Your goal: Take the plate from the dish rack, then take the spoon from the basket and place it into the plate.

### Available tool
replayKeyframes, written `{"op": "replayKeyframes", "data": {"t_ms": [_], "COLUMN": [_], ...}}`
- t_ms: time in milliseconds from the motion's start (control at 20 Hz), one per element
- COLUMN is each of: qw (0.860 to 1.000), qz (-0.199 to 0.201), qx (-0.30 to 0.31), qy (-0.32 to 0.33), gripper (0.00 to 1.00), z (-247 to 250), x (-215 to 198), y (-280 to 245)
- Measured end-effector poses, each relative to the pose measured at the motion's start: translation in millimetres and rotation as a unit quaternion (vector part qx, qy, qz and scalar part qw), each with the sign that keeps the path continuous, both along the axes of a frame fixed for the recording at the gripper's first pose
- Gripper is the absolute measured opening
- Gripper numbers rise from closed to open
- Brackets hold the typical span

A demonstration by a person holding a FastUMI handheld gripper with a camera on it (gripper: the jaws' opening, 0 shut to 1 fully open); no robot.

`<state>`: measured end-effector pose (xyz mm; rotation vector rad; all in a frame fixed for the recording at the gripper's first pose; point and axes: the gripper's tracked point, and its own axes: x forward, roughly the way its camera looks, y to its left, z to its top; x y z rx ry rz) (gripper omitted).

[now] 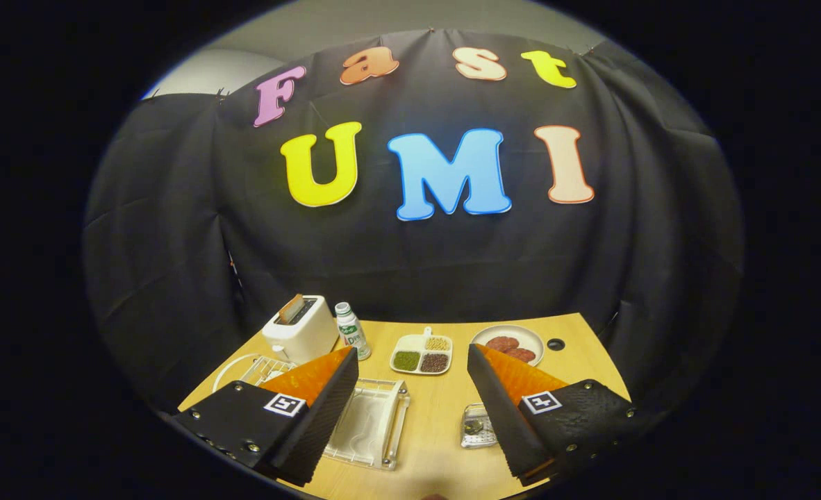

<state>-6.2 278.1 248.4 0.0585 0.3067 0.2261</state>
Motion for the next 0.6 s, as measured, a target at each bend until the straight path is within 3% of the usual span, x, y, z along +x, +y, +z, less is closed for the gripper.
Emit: {"op": "replayKeyframes", "data": {"t_ms": [350, 600], "qw": [0.992, 0.975], "qz": [0.049, 0.060], "qx": [0.005, 0.020], "qy": [0.116, 0.212], "gripper": [0.98, 0.99], "z": [-37.9, -77.5], "x": [3.2, 8.0], "y": [56.6, 83.6]}}
